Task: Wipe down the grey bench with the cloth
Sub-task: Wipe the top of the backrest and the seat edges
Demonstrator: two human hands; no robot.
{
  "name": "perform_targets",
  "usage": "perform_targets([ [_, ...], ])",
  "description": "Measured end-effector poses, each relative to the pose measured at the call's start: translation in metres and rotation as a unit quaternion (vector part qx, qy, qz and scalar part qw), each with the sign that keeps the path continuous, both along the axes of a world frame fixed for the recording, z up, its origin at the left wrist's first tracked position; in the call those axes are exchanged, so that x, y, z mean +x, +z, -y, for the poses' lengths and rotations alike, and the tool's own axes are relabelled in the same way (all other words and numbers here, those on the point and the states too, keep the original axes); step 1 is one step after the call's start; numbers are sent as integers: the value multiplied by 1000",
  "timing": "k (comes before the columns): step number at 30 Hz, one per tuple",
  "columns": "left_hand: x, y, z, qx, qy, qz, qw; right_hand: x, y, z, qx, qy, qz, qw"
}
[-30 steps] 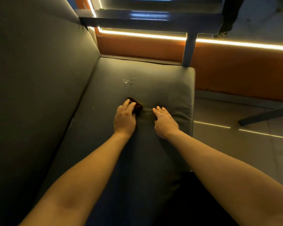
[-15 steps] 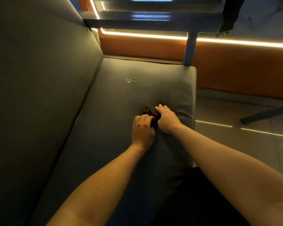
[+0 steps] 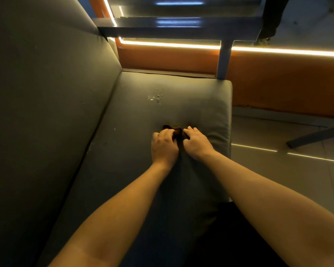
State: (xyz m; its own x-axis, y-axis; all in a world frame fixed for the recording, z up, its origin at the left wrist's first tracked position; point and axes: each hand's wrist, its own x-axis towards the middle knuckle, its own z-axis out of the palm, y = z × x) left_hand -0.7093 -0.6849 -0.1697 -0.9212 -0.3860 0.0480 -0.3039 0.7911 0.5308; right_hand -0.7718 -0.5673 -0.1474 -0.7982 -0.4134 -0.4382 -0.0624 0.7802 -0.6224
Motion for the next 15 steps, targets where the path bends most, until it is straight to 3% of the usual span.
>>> perform_targets([
  [4,-11,23,-19,123,10,4,992,-7,11,3,-66,-95,-15,993],
  [7,-27,35,-14,324,85,-12,942,-15,17,8,-215,-143,43,965],
  [11,-45,46,-2,474,126,-48,870,-28,30,25,-335,-192,95,918],
  [13,-46,51,7,519,119,-57,844,-38,30,34,-334,-173,91,922],
  [15,-45,52,23,476,84,-38,874,-49,27,42,-303,-148,59,940],
])
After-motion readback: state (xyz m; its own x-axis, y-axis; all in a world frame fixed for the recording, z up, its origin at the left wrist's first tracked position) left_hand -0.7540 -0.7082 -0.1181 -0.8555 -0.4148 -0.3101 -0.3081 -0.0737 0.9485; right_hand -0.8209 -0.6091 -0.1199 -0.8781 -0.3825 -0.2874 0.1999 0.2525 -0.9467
